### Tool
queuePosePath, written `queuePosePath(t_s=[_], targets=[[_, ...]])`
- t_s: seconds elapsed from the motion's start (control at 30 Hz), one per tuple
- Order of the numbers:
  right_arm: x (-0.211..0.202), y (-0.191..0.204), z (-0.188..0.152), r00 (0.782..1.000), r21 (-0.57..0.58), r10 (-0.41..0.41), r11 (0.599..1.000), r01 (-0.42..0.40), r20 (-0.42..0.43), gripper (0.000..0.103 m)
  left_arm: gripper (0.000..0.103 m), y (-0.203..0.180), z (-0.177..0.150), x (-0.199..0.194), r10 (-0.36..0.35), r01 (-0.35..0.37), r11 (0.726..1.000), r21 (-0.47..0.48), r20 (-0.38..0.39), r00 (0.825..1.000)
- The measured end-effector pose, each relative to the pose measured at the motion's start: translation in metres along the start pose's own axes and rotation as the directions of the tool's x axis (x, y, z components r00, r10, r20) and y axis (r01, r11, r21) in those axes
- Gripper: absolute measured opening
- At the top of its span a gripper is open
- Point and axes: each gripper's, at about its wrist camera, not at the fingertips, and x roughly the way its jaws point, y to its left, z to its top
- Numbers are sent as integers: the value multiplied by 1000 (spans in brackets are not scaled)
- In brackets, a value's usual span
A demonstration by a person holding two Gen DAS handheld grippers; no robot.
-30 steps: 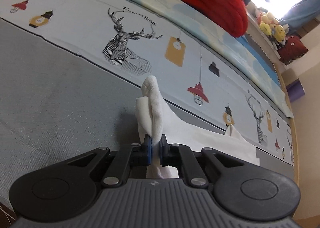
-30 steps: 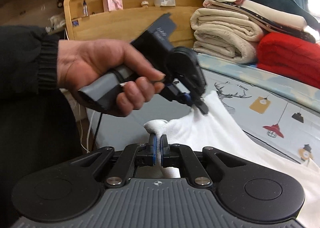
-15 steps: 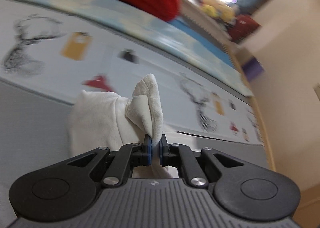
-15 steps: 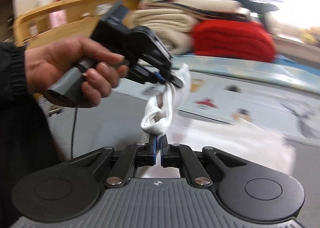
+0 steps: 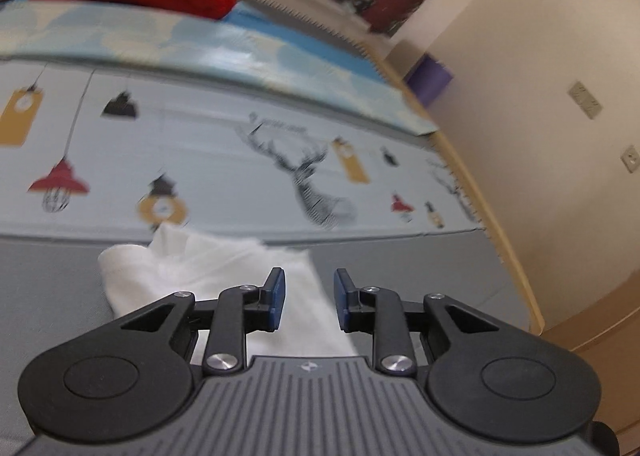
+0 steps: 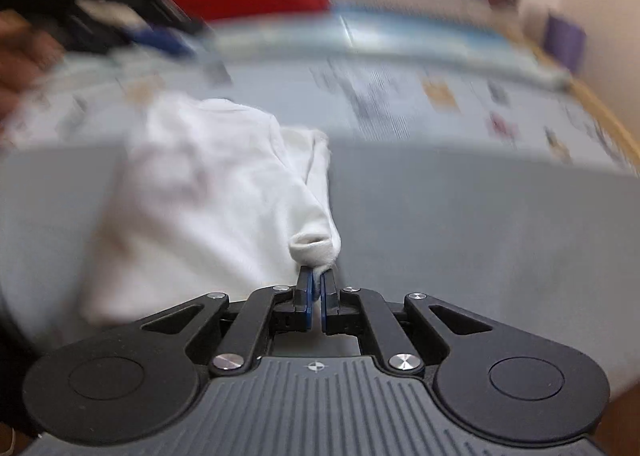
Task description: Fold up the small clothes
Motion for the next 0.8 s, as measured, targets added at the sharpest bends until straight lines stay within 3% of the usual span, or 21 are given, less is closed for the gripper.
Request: queuePosePath(t_s=[0.07, 0.17, 0.23, 0.33, 0.43, 0.5, 0.57, 0.6, 0.7, 0.8], targets=[[8, -9, 1, 998, 107, 50, 993, -46, -37, 6, 28, 10, -5, 3, 39, -38, 999, 20, -72, 997], [6, -16, 8, 993, 212, 116, 970, -116, 14, 9, 28, 16, -16, 14, 89, -74, 994, 86, -186, 979], [7, -19, 12, 992, 239, 119, 963, -126, 46, 14, 28, 21, -26, 18, 101, -68, 989, 133, -260, 960], [17, -28, 9, 995, 276, 96, 957, -87, -19, 15, 28, 26, -48, 32, 144, -73, 977, 203, -363, 921], [34, -38, 0, 986, 327, 37, 945, 18, -161, 10, 24, 32, -67, 48, 238, -127, 951, 281, -406, 882], [42, -46, -6, 974, 361, 20, 930, 64, -226, 5, 25, 33, -67, 48, 238, -124, 949, 289, -403, 884], [37, -57, -6, 971, 423, 11, 901, 95, -241, 5, 25, 39, -60, 40, 211, -126, 963, 237, -383, 899], [29, -61, -2, 977, 440, 0, 893, 96, -214, 6, 25, 44, -55, 33, 197, -129, 971, 203, -363, 911], [-2, -66, 27, 999, 424, -14, 905, 25, -29, 9, 27, 56, -40, 18, 178, -148, 982, 121, -294, 939], [-20, -63, 63, 991, 323, 64, 941, -99, 119, 16, 27, 72, -31, 7, 188, -182, 982, 44, -254, 949]])
